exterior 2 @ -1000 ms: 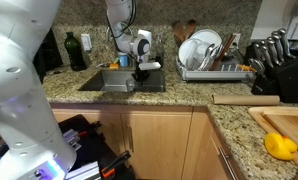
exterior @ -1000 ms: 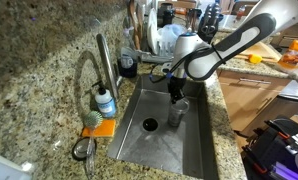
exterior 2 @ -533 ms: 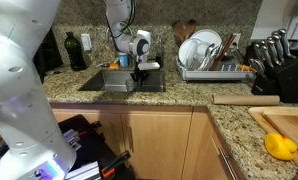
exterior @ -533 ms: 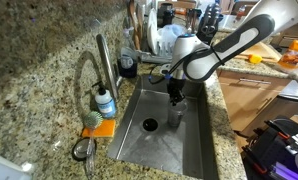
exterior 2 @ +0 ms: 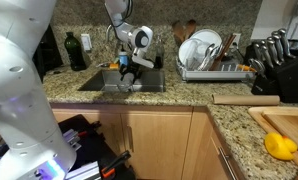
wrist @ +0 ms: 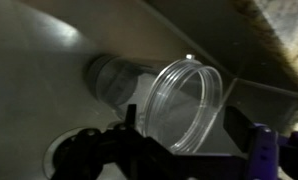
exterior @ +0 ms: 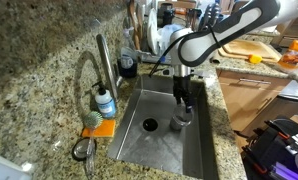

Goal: Remove the paper towel roll from the clear bottle on the right and place it on the counter, place the bottle in the sink

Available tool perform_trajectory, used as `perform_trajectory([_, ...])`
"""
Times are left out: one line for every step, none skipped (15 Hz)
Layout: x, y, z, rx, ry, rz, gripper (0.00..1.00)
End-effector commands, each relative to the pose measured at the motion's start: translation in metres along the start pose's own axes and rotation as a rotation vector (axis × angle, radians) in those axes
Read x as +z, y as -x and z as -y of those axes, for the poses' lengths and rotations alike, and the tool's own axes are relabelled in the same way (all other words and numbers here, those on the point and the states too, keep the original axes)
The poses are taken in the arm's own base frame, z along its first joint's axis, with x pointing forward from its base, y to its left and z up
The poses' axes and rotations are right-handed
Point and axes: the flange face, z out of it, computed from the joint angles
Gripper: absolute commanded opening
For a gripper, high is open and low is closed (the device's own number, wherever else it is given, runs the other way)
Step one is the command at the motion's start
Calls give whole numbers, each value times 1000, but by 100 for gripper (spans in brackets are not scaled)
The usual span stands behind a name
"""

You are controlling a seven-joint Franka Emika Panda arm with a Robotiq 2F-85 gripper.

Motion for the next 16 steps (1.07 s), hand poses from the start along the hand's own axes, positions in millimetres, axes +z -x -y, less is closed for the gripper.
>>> perform_trajectory([-40,-6,49,91,-152,50,100])
perform_trajectory([-50,-9,62,142,-171,69,100])
perform_trajectory([-61,-12,74,195,-180,84,100])
perform_trajectory([-70,-15,85,255,-176,101,100])
perform_trajectory([-79,-17,96,309,-170,118,100])
perform_trajectory([-86,-20,105,359,-155,132,100])
perform_trajectory([-92,-23,114,406,-143,144,100])
perform_trajectory([-97,-25,122,450,-123,155,100])
perform_trajectory([-102,-28,131,490,-100,160,100])
perform_trajectory([-108,-31,141,524,-76,159,100])
perform_trajectory([-112,-34,149,558,-59,160,100])
perform_trajectory([-117,-38,160,607,-27,161,100])
perform_trajectory([-123,-41,170,658,21,164,100])
perform_trajectory([-130,-44,181,666,86,165,100])
perform_trajectory([-136,-44,190,682,137,171,100])
perform_trajectory([-142,-41,199,680,198,182,100])
